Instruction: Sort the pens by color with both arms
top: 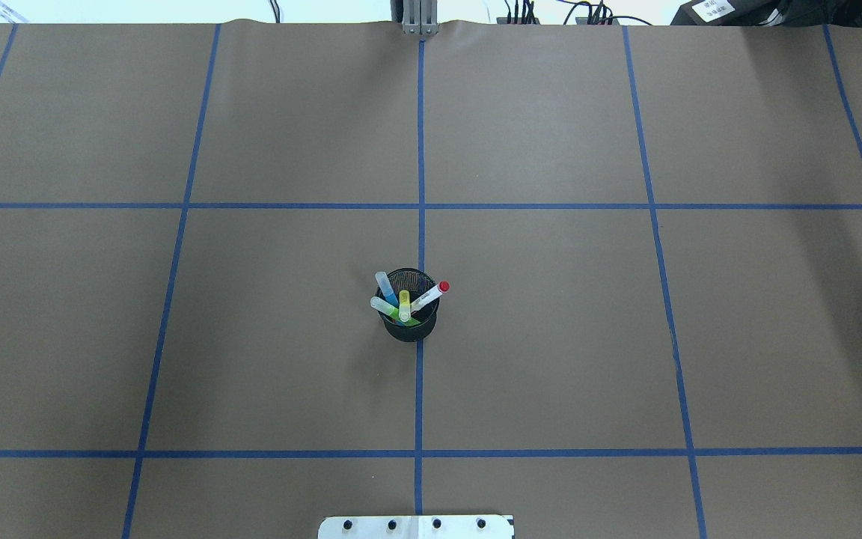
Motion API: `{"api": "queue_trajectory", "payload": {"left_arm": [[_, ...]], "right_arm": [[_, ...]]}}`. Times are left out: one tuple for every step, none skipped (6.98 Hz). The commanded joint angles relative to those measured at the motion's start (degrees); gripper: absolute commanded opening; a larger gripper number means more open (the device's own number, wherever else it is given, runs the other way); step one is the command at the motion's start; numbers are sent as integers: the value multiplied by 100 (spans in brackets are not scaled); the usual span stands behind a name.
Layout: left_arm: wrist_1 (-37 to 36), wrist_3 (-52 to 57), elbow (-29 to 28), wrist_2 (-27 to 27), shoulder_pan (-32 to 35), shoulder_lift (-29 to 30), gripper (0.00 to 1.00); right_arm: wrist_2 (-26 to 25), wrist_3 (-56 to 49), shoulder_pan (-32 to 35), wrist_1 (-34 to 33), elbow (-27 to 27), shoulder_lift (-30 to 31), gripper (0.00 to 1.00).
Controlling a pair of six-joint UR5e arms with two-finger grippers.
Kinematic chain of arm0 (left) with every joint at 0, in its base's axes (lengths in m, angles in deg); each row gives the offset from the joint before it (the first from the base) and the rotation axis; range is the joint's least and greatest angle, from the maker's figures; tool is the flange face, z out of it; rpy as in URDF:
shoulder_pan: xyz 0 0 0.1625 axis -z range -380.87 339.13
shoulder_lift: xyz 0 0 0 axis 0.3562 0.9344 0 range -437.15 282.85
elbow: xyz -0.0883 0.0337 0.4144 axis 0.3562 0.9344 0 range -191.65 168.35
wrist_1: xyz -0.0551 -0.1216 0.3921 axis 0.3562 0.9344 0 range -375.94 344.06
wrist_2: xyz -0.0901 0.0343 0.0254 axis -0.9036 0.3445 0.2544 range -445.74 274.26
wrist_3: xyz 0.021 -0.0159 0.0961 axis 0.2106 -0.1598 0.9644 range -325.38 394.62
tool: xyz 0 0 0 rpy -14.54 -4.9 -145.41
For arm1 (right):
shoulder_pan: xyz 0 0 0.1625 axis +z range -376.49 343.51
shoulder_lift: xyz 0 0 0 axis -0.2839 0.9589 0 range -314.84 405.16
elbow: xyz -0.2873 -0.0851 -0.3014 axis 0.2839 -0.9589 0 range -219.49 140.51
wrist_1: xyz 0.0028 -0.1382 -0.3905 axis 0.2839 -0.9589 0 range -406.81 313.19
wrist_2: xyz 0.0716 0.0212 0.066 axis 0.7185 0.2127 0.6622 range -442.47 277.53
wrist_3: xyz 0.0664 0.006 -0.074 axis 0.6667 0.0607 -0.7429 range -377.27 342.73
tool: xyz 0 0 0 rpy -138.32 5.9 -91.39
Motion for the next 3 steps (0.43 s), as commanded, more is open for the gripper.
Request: {"api": "queue_trajectory", "payload": {"left_arm": [[0, -9, 0, 0, 0, 9, 99], [0, -9, 0, 0, 0, 17, 99], [9, -9, 0, 0, 0, 17, 99]], "right_arm": [[26, -9, 0, 0, 1, -2, 99], [44, 0, 0, 9, 27, -10, 99], [9, -9, -9, 26, 71, -115, 99]]}}
